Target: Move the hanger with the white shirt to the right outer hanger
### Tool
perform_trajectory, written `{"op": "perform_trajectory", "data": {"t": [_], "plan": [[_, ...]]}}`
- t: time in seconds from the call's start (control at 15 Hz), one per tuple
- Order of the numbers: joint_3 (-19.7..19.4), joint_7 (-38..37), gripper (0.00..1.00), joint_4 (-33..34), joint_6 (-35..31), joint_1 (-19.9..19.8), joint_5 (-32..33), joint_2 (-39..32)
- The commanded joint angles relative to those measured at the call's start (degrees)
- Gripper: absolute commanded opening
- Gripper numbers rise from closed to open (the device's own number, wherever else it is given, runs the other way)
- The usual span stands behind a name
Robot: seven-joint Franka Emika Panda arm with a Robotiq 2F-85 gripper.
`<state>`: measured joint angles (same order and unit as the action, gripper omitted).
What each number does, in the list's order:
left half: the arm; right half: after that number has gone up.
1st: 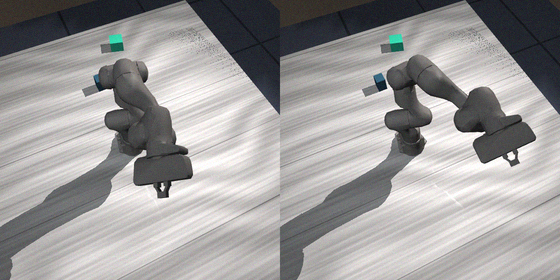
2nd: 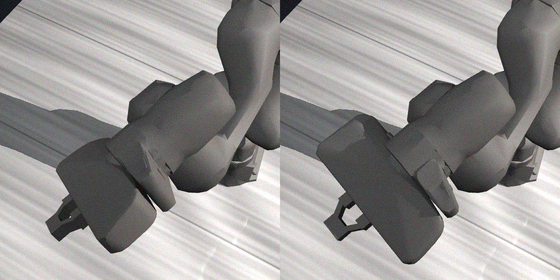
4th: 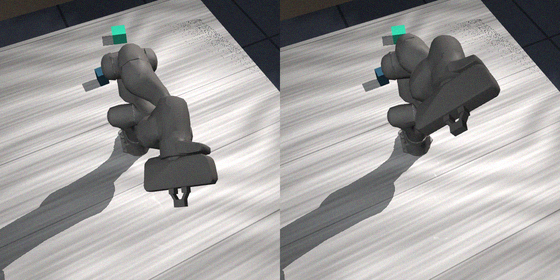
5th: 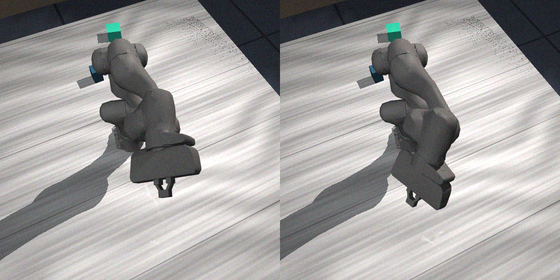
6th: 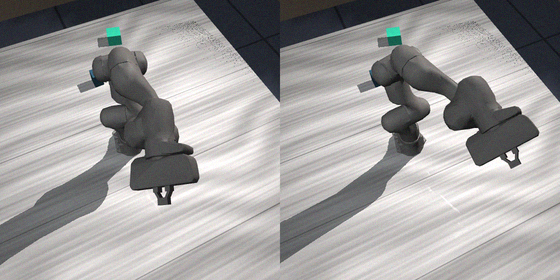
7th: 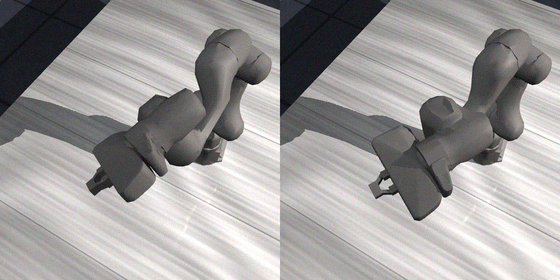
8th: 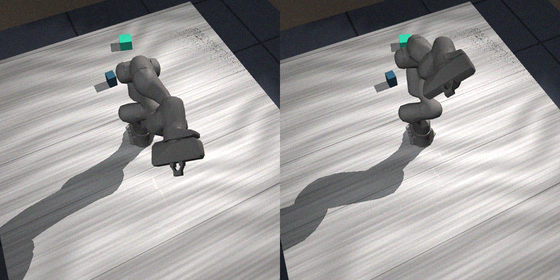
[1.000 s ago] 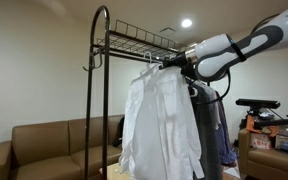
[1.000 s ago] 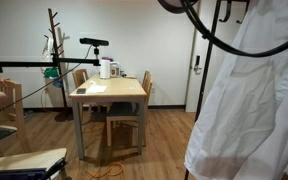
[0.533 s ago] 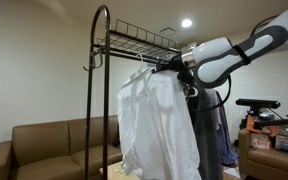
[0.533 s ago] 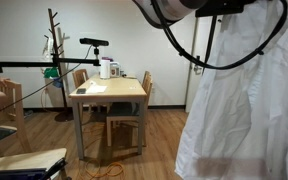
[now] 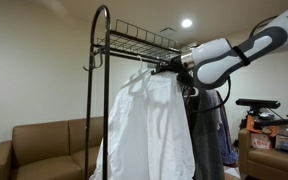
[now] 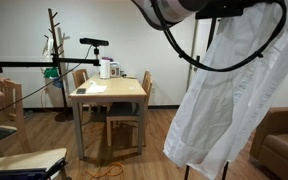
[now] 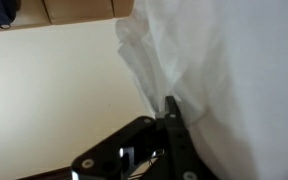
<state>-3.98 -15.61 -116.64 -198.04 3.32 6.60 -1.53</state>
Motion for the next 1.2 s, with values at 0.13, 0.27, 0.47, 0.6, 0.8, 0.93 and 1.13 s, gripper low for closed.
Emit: {"op": "perform_trajectory", "data": {"t": [0.13, 0.27, 0.47, 0.6, 0.8, 0.93, 1.13], "plan": [[0.2, 1.8, 0.09, 4.0, 0.1, 0.6, -0.9, -0.2], [0.1, 3.3, 0.09, 6.0, 0.1, 0.8, -0.2, 0.4], [0.1, 5.1, 0.08, 3.3, -2.1, 1.1, 0.7, 1.8], [0.5, 4.9, 0.08, 2.2, 0.2, 1.3, 1.7, 2.9], [0.8, 3.9, 0.08, -2.6, 0.1, 1.4, 2.5, 5.1], [0.6, 5.2, 0.08, -2.8, 0.2, 1.5, 2.4, 7.0], [0.7, 6.6, 0.08, -3.8, -0.3, 1.2, 2.5, 10.1]]}}
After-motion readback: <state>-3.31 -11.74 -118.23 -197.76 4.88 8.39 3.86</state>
